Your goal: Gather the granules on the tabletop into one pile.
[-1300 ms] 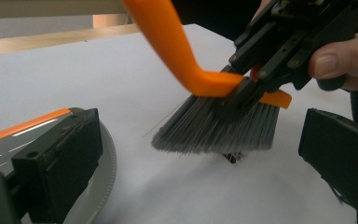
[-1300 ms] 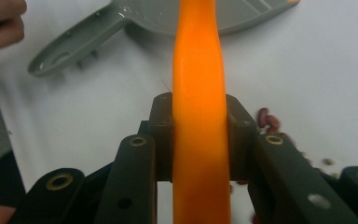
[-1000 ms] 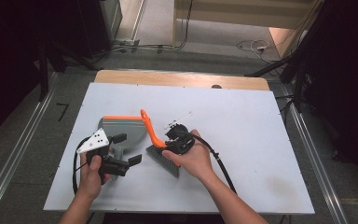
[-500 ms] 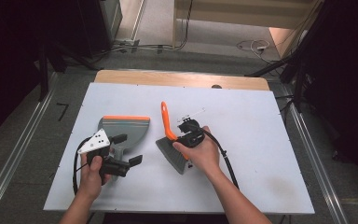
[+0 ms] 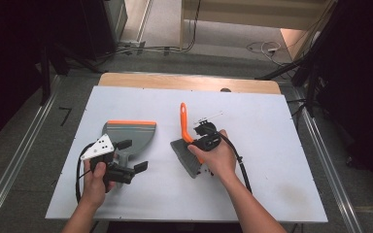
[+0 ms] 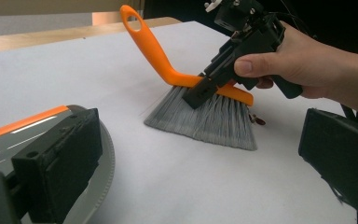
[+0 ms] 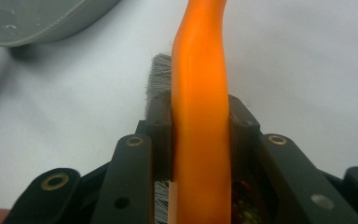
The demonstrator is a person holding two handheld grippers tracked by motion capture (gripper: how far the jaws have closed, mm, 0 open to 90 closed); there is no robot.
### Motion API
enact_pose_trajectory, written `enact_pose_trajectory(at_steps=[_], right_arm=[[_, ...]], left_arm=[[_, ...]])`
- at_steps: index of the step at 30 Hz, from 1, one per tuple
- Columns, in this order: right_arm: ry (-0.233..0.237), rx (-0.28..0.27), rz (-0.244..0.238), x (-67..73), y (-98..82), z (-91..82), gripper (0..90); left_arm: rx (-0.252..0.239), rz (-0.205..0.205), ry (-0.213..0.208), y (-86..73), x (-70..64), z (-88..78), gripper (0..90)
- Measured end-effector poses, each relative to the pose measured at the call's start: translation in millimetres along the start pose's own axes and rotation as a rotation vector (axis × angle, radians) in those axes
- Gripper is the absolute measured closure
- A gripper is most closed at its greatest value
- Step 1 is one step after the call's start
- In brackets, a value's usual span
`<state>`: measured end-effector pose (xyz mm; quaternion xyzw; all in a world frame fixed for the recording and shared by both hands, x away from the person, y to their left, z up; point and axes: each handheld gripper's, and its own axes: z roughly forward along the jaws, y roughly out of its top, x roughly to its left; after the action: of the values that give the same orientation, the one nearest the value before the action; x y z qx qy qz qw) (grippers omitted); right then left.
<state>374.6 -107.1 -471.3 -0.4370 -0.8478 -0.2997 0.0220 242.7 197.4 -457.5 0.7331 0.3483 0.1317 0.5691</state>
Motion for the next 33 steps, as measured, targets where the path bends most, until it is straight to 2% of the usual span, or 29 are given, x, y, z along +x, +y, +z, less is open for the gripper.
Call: enact_pose_trajectory(at_steps=[9, 33], right_arm=[[-0.019, -0.015, 0.046, -16.7, -7.0, -9.5, 66.5], [-0.059, -0.036, 0.098, -42.0, -15.4, -26.8, 66.4]], left_arm=[[0.006, 0.001, -0.001, -0.5, -0.7, 1.5, 0.2], [0.007, -0.001, -0.004, -0.5, -1.3, 2.4, 0.2]])
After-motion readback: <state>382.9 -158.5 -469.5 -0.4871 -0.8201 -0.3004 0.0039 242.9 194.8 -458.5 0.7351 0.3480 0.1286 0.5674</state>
